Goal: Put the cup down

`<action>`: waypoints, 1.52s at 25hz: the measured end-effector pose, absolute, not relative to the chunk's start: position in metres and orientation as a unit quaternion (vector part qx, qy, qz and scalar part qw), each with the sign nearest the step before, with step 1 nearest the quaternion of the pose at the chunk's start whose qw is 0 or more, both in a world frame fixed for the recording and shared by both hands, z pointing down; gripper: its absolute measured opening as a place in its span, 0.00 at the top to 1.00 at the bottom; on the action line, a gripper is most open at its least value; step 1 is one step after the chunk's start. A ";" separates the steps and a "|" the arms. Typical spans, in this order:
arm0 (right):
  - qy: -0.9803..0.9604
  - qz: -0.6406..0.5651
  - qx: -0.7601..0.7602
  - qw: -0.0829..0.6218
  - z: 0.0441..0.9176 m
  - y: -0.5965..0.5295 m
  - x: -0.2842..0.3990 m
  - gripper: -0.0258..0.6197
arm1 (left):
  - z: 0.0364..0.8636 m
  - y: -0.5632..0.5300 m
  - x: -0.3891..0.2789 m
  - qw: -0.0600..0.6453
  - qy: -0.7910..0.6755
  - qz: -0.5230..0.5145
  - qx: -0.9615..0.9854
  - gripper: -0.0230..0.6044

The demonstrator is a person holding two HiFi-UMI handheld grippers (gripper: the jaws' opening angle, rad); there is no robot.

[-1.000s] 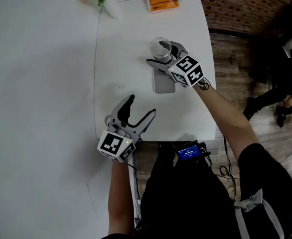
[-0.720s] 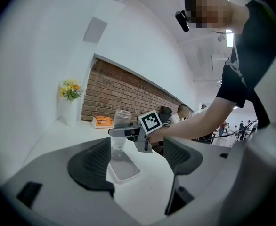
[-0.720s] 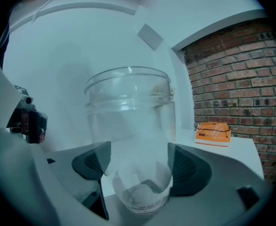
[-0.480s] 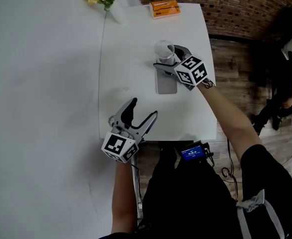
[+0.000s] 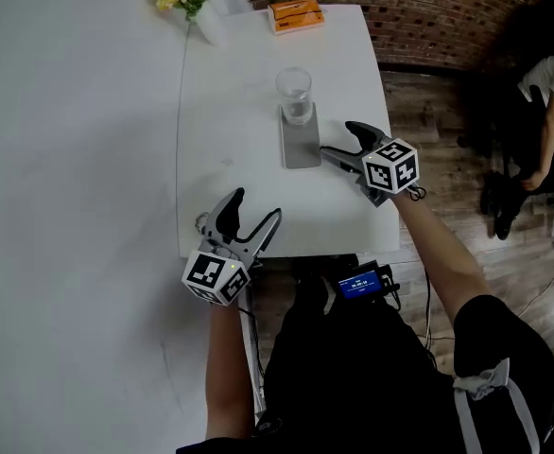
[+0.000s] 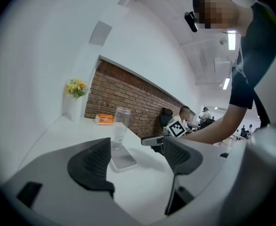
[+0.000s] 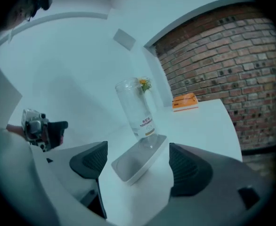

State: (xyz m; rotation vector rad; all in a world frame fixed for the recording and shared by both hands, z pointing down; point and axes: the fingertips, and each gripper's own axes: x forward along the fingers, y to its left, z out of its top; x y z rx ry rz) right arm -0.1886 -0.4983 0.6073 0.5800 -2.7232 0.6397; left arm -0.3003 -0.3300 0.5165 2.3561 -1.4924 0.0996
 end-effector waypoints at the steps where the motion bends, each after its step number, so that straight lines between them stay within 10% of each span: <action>1: -0.938 0.252 0.203 0.121 0.607 -0.491 -0.177 0.31 | 0.518 -0.328 -0.299 0.177 -0.527 0.035 0.830 0.40; 17: -0.938 0.308 0.147 -0.056 0.477 -0.394 -0.113 0.87 | 0.476 -0.341 -0.213 0.134 -0.452 0.005 0.882 0.42; 38: -0.980 0.123 0.154 0.029 0.430 -0.351 -0.129 0.93 | 0.437 -0.293 -0.193 0.073 -0.441 -0.001 0.895 0.66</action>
